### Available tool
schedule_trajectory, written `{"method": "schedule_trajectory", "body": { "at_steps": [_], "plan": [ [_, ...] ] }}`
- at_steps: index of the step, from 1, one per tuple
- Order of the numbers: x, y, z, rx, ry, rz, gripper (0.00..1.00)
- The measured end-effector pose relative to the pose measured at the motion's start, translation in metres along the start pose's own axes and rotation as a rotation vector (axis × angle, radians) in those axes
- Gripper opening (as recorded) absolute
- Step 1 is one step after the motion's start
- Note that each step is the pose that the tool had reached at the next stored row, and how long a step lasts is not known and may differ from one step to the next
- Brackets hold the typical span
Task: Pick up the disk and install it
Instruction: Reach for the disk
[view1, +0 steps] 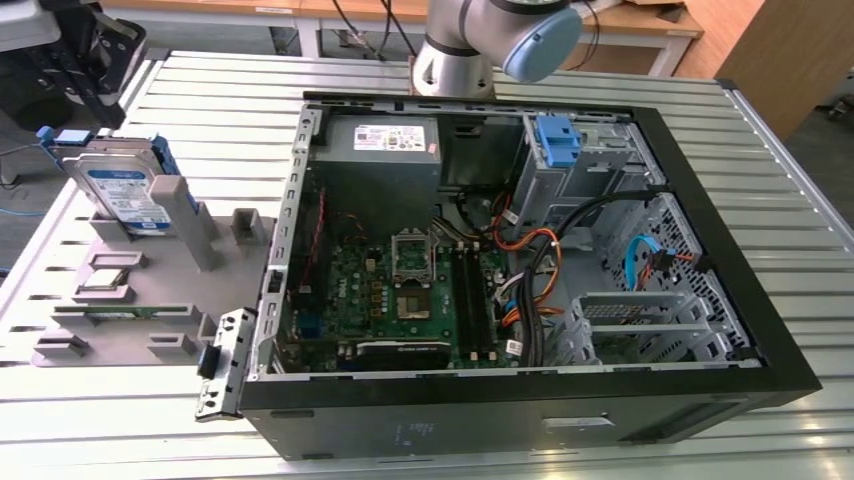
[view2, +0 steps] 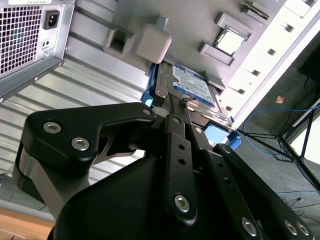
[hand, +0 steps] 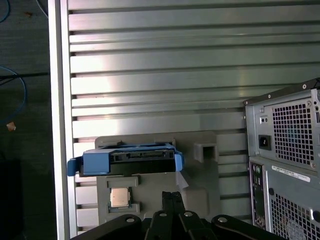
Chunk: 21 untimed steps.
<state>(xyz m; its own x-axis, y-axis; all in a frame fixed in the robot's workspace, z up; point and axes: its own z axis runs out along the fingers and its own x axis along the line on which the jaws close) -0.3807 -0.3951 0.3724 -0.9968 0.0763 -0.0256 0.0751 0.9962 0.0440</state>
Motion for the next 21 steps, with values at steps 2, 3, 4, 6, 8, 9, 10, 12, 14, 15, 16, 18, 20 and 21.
{"method": "schedule_trajectory", "body": {
  "at_steps": [2, 3, 4, 6, 8, 9, 10, 12, 14, 15, 16, 18, 20, 21],
  "plan": [
    [0.0005, 0.0000, 0.0003, 0.0000, 0.0001, 0.000, 0.10],
    [0.0008, -0.0001, 0.0006, -0.0001, 0.0000, 0.000, 0.10],
    [0.0014, -0.0001, 0.0007, 0.0001, 0.0001, 0.000, 0.10],
    [0.0027, -0.0003, 0.0015, 0.0000, 0.0001, 0.000, 0.10],
    [0.0039, -0.0004, 0.0024, 0.0000, 0.0000, 0.000, 0.10],
    [0.0044, -0.0005, 0.0029, 0.0000, 0.0000, 0.000, 0.10],
    [0.0049, -0.0005, 0.0034, 0.0000, 0.0001, 0.000, 0.10],
    [0.0056, -0.0006, 0.0047, 0.0000, 0.0000, 0.000, 0.10],
    [0.0064, -0.0007, 0.0056, 0.0001, 0.0002, 0.000, 0.10],
    [0.0066, -0.0008, 0.0060, 0.0001, 0.0001, 0.000, 0.10],
    [0.0069, -0.0008, 0.0063, 0.0001, 0.0002, 0.000, 0.10],
    [0.0076, -0.0009, 0.0071, 0.0001, 0.0002, 0.000, 0.10],
    [0.0082, -0.0010, 0.0078, 0.0000, 0.0001, 0.000, 0.10],
    [0.0084, -0.0010, 0.0080, 0.0000, 0.0001, 0.000, 0.10]
  ]
}}
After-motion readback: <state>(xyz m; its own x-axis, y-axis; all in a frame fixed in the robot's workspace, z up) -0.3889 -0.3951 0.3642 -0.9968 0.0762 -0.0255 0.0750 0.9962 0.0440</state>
